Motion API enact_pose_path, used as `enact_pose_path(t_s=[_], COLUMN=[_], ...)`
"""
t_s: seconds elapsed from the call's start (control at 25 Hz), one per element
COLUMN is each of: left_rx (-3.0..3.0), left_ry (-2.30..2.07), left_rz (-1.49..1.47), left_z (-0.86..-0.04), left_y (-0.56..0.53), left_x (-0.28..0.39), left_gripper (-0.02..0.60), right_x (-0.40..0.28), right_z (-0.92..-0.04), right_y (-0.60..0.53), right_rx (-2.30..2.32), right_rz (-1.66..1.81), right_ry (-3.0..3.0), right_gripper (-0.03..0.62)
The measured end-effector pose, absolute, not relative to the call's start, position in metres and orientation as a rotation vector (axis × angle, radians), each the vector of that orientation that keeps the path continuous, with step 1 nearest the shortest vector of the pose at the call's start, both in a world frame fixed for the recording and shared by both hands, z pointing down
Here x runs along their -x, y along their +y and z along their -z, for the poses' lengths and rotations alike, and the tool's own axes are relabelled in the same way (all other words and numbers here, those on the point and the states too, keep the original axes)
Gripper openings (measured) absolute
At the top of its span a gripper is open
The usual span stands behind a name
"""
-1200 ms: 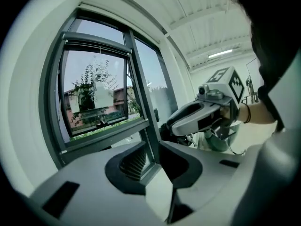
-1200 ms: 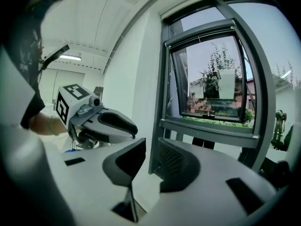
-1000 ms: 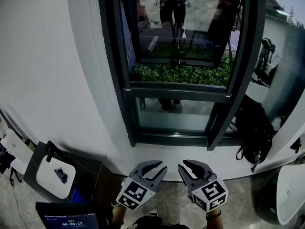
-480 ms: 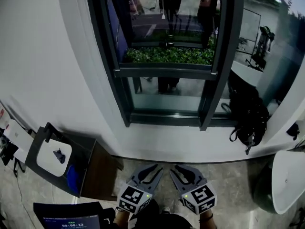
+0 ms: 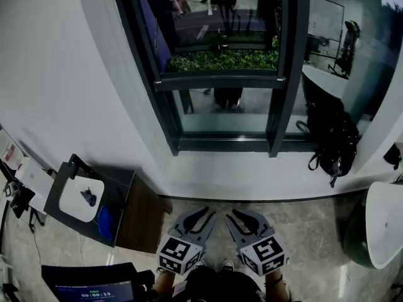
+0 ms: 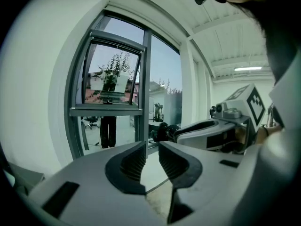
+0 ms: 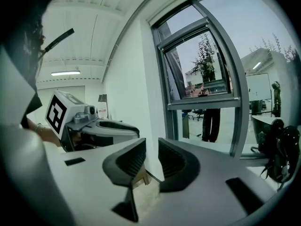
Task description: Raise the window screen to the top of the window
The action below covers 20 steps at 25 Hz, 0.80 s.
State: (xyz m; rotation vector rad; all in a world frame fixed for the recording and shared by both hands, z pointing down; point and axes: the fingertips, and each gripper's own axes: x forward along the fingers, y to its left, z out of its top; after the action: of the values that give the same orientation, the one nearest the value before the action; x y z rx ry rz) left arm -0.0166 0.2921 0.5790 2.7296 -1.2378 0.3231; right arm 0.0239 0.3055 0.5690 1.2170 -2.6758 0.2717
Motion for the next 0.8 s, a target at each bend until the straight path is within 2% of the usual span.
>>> enact_pose_path(t_s=[0.28,0.8], left_rx=[-2.729,-2.745], left_ry=[-1.188,-1.154], left_rz=[-0.338,-0.328], left_z=[-0.584,-0.585], left_y=[0.306,0.354], left_x=[0.028,0.092], left_gripper=[0.084,0.083], right_x=[-0.01,0.056], right_z=[-0.571,-0.569], right_y=[0.321,0.359], right_rx=[-1.238,-1.287], right_rz=[-0.283,-0.309], right_ry=[-2.64,-2.659], right_gripper=[0.083,0.083])
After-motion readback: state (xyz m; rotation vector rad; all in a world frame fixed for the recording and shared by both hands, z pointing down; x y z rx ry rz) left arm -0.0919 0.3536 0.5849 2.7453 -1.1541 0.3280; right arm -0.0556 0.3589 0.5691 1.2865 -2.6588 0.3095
